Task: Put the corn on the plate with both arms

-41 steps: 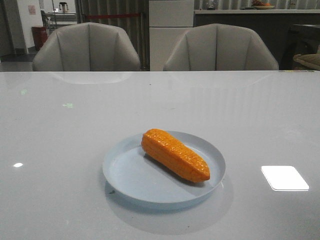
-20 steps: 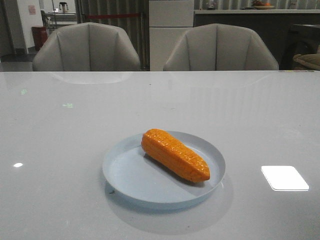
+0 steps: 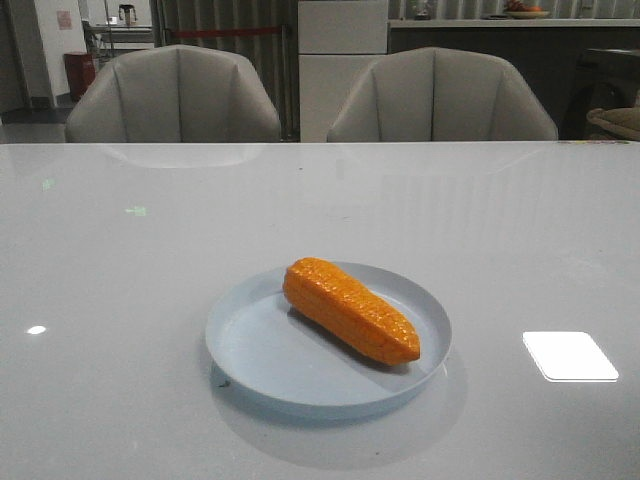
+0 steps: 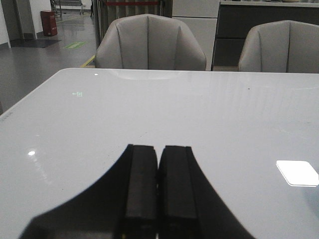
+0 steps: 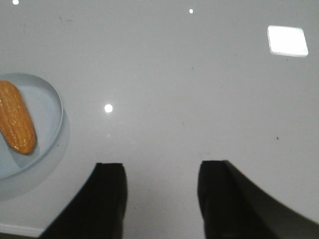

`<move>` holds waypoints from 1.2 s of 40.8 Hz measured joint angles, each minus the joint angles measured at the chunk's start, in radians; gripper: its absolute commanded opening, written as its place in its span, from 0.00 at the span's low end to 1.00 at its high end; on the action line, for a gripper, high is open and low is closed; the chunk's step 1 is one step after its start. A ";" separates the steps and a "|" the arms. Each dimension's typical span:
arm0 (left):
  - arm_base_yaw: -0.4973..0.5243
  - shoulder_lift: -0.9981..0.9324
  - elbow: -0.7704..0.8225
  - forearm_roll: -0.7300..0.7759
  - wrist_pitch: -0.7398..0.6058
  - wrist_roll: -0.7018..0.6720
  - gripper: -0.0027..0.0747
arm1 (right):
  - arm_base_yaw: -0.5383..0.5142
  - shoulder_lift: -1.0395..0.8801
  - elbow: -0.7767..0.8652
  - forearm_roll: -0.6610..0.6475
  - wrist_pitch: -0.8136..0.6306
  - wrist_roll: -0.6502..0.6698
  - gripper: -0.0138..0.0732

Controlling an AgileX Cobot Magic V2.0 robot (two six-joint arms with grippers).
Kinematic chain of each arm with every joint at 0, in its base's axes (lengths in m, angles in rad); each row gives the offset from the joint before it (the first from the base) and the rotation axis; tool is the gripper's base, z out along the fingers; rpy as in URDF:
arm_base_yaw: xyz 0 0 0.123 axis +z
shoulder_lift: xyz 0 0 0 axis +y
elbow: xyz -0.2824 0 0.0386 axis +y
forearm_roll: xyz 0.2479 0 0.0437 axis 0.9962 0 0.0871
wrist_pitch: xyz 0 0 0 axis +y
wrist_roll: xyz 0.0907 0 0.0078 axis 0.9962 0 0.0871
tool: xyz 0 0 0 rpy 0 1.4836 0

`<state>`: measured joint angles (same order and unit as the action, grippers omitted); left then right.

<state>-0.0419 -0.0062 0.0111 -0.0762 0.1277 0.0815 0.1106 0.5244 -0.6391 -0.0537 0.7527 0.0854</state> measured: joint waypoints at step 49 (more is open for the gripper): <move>0.000 0.000 0.000 0.000 0.000 0.000 0.16 | -0.047 -0.534 0.667 0.129 -0.643 0.000 0.24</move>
